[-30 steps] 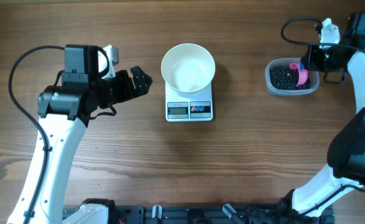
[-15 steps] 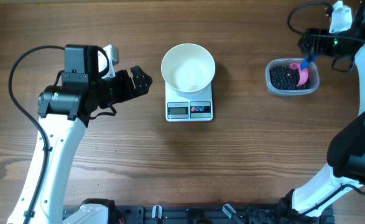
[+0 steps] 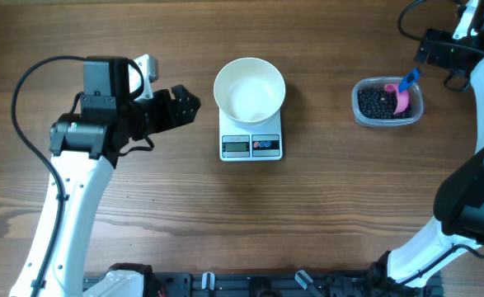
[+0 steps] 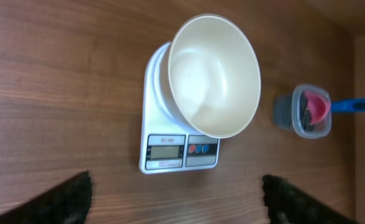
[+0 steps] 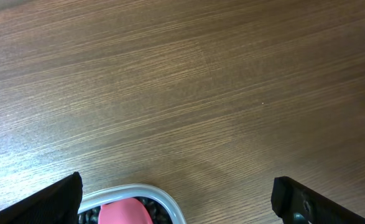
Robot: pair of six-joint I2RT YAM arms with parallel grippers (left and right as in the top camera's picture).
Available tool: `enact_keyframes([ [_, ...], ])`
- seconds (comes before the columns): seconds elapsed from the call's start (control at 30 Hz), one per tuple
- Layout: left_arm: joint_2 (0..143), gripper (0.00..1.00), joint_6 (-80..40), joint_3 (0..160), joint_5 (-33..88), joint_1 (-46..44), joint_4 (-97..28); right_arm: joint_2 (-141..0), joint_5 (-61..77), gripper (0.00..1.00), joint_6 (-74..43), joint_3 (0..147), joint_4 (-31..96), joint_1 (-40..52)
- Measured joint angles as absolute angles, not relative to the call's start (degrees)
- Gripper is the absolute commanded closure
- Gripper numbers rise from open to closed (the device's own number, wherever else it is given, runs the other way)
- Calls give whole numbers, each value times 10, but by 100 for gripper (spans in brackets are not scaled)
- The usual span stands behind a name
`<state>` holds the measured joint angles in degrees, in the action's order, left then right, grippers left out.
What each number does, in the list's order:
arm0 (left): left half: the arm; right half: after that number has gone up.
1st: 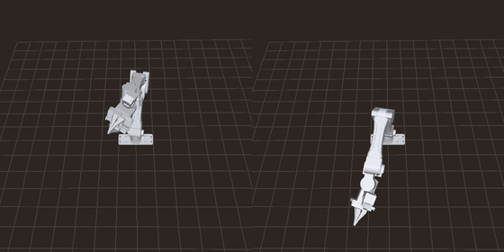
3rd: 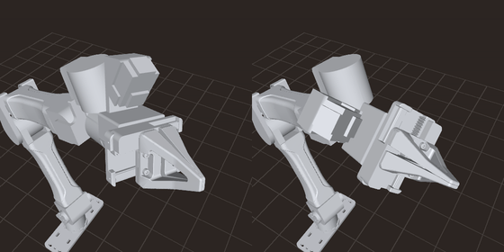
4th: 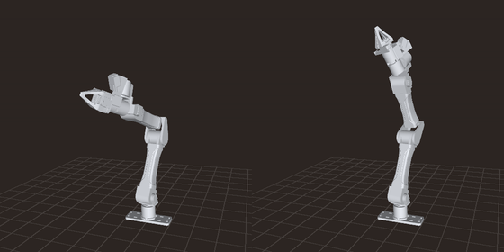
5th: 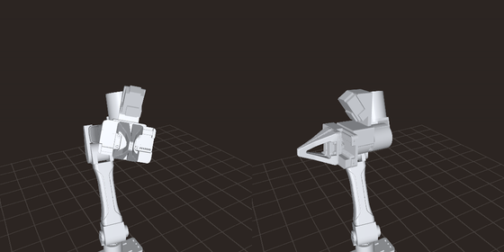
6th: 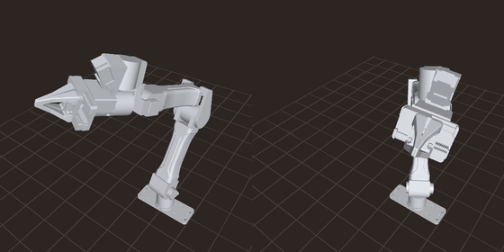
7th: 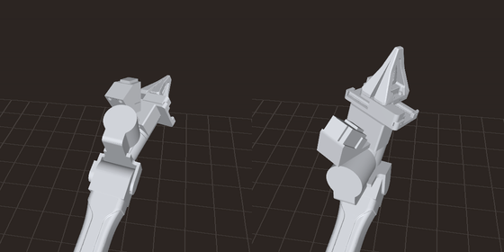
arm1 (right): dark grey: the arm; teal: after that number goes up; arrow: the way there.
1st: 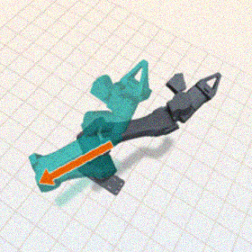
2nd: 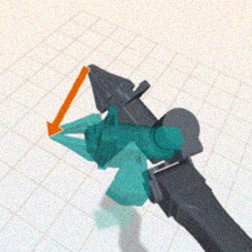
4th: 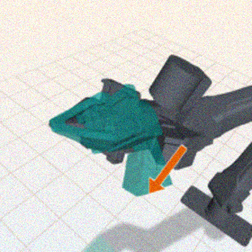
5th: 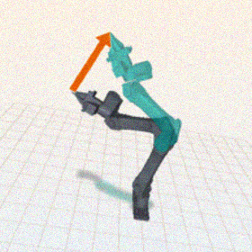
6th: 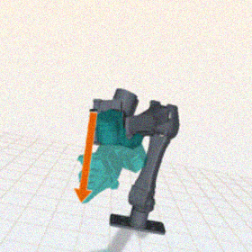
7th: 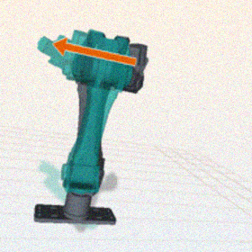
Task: Scoop item into bowl and weigh 150g on scale
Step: 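Reach the left gripper to the scale's front button panel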
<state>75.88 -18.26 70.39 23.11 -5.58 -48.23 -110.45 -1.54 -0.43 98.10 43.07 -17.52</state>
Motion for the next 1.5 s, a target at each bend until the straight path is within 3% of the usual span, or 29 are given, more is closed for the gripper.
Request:
enact_keyframes([
  [0.03,759,94,-175,712,236,-56,-490,-1105,-16,0,-4,981,430,-175],
  [0.2,759,96,-128,800,244,-81,-520,-1105,-16,0,-4,981,432,-175],
  [0.47,846,96,6,797,240,-319,-611,-1105,-16,0,-4,981,432,-175],
  [0.57,913,90,15,769,201,-406,-611,-1105,-16,0,-4,981,432,-175],
  [0.67,973,69,18,764,141,-469,-609,-1105,-16,0,-4,981,432,-175],
  [0.73,1011,35,22,763,98,-493,-595,-1105,-16,0,-4,981,432,-175],
  [0.77,1031,10,25,763,78,-499,-580,-1105,-16,0,-4,981,432,-175],
  [0.8,1047,0,25,763,63,-499,-569,-1105,-16,1,-4,981,432,-175],
  [1.1,1084,0,54,762,-25,-498,-468,-1105,-16,0,-4,981,432,-175],
  [1.5,1084,0,77,761,-32,-488,-459,-1105,-16,0,-4,981,432,-175],
])
